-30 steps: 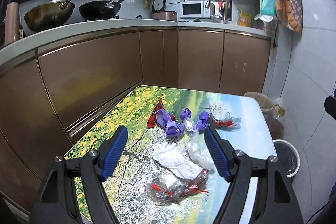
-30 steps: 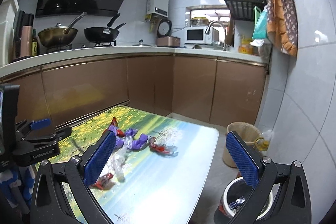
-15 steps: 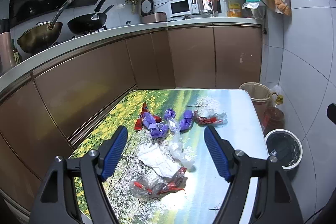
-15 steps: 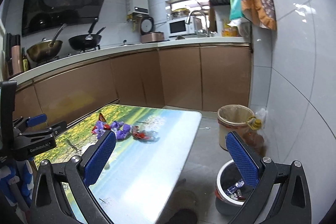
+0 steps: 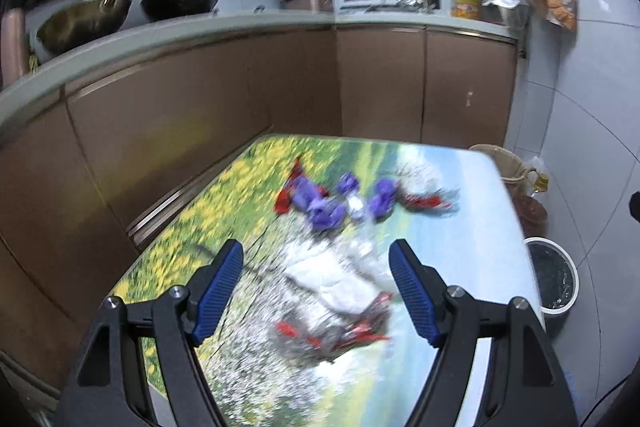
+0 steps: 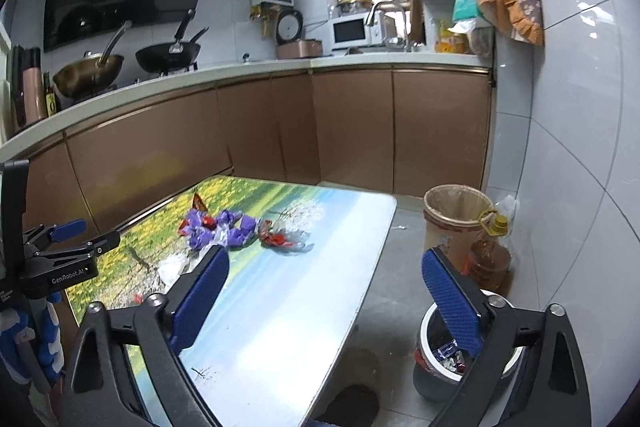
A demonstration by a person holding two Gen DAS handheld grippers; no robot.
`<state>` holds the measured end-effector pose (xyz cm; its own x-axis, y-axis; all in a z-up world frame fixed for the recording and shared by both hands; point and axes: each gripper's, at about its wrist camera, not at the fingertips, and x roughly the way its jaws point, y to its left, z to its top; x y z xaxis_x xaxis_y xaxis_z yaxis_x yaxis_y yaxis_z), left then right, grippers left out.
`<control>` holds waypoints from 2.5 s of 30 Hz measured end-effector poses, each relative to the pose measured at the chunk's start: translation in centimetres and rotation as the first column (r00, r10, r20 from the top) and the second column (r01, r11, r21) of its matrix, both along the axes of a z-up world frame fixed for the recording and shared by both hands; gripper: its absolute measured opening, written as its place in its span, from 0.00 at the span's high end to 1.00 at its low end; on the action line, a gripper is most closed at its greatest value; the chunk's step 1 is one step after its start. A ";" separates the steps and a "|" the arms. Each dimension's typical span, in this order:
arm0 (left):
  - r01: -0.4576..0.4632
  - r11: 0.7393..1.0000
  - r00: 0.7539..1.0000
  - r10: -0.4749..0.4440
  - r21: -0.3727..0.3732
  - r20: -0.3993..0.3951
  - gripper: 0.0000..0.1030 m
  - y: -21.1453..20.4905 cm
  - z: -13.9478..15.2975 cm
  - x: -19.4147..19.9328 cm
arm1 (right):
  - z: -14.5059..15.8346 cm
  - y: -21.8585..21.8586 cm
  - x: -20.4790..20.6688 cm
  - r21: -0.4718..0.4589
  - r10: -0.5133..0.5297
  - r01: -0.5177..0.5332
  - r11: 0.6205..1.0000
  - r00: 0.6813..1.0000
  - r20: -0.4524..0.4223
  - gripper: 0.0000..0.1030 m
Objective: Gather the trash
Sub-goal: 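Move both open tools over the white tissues and plastic bags, then grasp a white tissue with the left tool while the right tool grasps a clear plastic bag, then carry the tissue and plastic bag over the trash bin with both tools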
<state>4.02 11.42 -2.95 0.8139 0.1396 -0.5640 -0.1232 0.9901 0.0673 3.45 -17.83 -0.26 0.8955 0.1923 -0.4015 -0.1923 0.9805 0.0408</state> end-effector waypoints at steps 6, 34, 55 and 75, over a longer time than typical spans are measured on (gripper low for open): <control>-0.062 0.997 0.995 0.058 -0.049 -0.086 0.29 5.3 -2.7 1.1 | -1.3 2.2 2.3 -0.012 0.059 -0.060 0.998 0.996 -0.071 0.28; 0.138 0.979 0.918 -0.184 -0.151 -0.352 0.69 4.7 -12.2 13.4 | -9.2 15.2 15.0 -0.006 0.345 -0.375 0.927 0.859 -0.378 0.51; 0.059 0.974 0.970 -0.108 -0.218 -0.217 0.90 8.7 -8.9 10.8 | -15.0 22.5 18.8 -0.031 0.369 -0.449 0.893 0.770 -0.520 0.80; 0.017 0.973 0.994 -0.042 -0.230 -0.104 0.90 8.1 -2.1 4.1 | -5.2 12.8 8.8 0.033 0.349 -0.354 0.935 0.898 -0.268 0.81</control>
<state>8.14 19.52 -5.09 0.7482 -0.0265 -0.6629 -0.0979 0.9838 -0.1499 12.22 -5.00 -5.42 0.6310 0.4665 -0.6198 -0.5090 0.8519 0.1229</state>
